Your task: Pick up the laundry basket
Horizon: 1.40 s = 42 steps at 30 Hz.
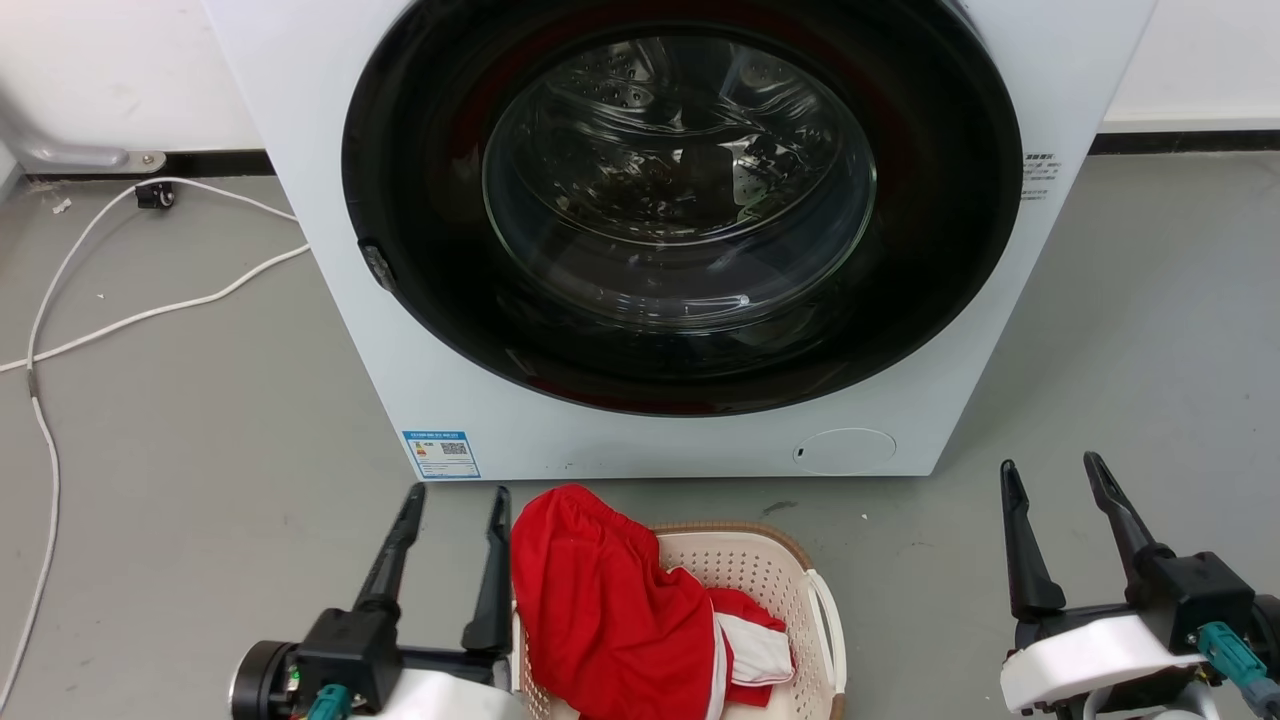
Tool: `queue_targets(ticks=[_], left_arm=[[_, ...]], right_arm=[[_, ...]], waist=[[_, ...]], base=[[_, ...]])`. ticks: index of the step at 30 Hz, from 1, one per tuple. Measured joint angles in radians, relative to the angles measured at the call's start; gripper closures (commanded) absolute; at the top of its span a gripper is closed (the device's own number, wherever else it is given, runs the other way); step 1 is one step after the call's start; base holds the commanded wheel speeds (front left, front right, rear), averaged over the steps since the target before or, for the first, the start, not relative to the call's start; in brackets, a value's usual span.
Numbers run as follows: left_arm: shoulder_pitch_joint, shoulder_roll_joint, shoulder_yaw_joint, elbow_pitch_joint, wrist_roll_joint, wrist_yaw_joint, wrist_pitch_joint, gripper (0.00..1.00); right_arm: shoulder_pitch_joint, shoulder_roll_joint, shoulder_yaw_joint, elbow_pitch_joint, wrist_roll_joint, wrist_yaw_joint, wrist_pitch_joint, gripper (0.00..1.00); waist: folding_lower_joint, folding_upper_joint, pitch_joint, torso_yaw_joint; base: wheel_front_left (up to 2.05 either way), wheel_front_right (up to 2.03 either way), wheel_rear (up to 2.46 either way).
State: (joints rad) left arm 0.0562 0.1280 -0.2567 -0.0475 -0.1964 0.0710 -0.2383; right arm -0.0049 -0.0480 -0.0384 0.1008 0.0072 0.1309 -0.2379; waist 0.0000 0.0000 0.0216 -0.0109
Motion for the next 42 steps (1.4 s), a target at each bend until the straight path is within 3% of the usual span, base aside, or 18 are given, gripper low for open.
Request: queue_targets(ticks=[7, 15, 20, 42], left_arm=[[0.024, -0.047, 0.076, 0.014, 0.039, -0.081, -0.012, 0.0], [0.035, -0.071, 0.104, 0.041, 0.094, -0.133, -0.024, 0.0], [0.038, -0.076, 0.136, 0.057, 0.06, -0.146, -0.025, 0.0], [0.031, -0.077, 0.131, 0.065, 0.044, -0.151, -0.025, 0.0]], right_arm=[[0.005, 0.0, -0.008, 0.012, -0.01, 0.0, -0.013, 0.0], [0.005, 0.0, -0.009, 0.014, -0.051, 0.0, -0.025, 0.0], [0.005, 0.0, -0.01, 0.029, 0.01, 0.0, -0.025, 0.0], [-0.005, -0.001, -0.001, 0.038, 0.022, 0.0, -0.025, 0.0]], waist=[[0.0, 0.0, 0.0, 0.0], [0.0, 0.0, 0.002, 0.0], [0.0, 0.0, 0.003, 0.0], [0.0, 0.0, 0.029, 0.002]], base=[[0.0, 0.0, 0.0], [0.0, 0.0, 0.0], [0.0, 0.0, 0.0], [0.0, 0.0, 0.0]])
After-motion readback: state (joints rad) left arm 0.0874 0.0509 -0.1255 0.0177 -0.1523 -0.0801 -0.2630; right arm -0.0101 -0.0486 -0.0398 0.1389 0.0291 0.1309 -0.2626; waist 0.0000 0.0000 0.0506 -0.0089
